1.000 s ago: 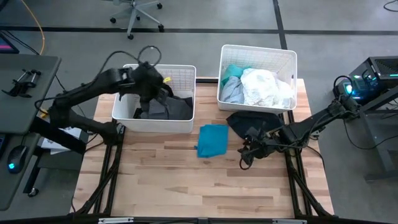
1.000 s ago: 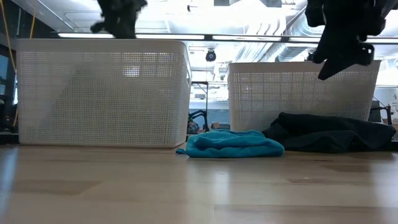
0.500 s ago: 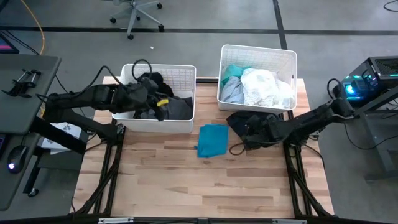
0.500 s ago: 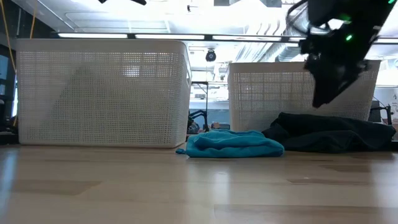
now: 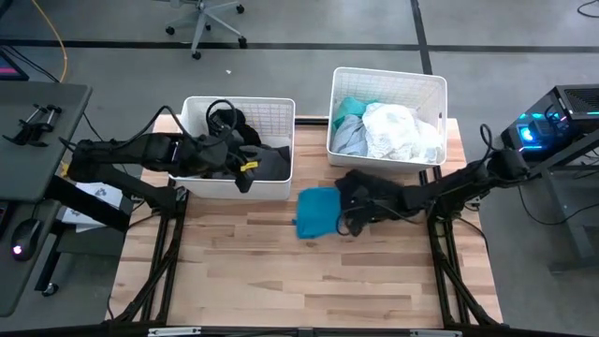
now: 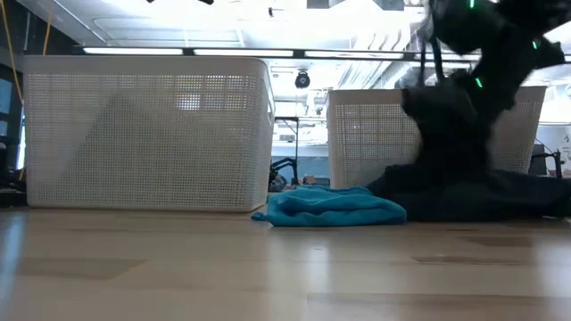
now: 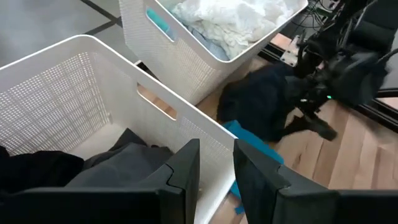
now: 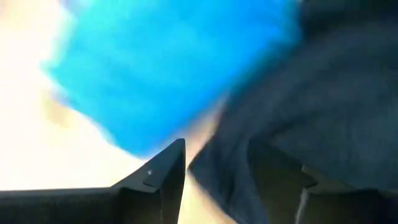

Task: Sort clothes
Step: Put the blue short into the right laundry bin

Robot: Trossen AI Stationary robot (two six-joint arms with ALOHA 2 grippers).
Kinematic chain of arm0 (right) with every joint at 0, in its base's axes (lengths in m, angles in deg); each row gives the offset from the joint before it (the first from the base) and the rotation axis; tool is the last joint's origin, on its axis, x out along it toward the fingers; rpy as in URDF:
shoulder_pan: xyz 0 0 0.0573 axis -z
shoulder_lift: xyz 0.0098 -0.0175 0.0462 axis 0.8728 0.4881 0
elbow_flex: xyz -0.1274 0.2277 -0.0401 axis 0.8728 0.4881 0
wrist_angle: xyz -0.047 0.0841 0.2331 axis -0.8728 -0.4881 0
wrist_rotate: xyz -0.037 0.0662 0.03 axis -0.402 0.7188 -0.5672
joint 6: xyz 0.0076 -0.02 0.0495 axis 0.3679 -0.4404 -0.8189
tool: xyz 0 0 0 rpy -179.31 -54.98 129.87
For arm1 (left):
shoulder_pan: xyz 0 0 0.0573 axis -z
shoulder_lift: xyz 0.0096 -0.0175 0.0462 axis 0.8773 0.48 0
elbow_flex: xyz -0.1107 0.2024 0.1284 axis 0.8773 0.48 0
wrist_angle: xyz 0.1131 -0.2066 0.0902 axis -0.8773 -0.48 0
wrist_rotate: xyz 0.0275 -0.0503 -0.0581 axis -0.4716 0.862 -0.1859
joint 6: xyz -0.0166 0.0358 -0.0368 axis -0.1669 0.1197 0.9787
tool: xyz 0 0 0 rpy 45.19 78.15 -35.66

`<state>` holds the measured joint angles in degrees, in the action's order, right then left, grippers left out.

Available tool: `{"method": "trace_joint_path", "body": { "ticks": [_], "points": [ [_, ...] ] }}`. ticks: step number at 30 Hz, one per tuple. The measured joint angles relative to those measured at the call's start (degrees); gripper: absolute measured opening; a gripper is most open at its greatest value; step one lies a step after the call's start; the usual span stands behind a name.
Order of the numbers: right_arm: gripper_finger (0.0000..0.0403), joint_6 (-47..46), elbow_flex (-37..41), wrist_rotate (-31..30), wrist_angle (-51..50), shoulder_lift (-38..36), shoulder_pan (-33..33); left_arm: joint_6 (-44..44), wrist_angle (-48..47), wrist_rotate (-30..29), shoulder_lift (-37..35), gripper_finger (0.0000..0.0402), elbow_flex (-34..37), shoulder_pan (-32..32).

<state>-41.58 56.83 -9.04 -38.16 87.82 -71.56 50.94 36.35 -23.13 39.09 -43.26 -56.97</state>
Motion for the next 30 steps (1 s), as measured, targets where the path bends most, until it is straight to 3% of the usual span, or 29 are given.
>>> {"method": "trace_joint_path", "body": {
  "ticks": [4, 8, 14, 18, 21, 24, 30],
  "points": [
    [0.0163, 9.39, -1.36, -4.09, 13.16, 1.74, -1.71, 0.33, 0.47, -0.31, 0.05, 0.0085, 0.11, -0.01],
    [0.0163, 15.07, -2.5, -7.17, 19.03, 6.45, -0.73, 0.61, 0.67, -0.87, 0.12, 0.0085, 1.05, -0.03],
    [0.0189, 23.91, -9.71, 4.96, 21.78, 15.85, 3.21, 3.37, 0.49, -0.61, 0.14, 0.0085, 1.62, -0.01],
    [0.023, 31.06, -14.83, 6.24, 18.93, 23.99, 4.07, 3.41, 0.57, -0.59, 0.12, 0.0085, 1.62, -0.01],
    [0.0234, 30.36, -19.03, 7.06, 13.42, 28.61, 4.4, 3.64, 0.54, -0.31, 0.12, 0.0085, 1.62, -0.01],
    [0.0193, 30.62, -21.49, 7.4, 9.97, 31.44, 3.21, 4.0, 0.5, -0.04, 0.14, 0.0085, 1.62, -0.01],
    [0.0022, 31.58, -23.61, 10.2, 4.93, 28.01, 0.42, 4.46, 0.47, -0.26, 0.14, 0.0085, 1.62, -0.01]
  ]
}}
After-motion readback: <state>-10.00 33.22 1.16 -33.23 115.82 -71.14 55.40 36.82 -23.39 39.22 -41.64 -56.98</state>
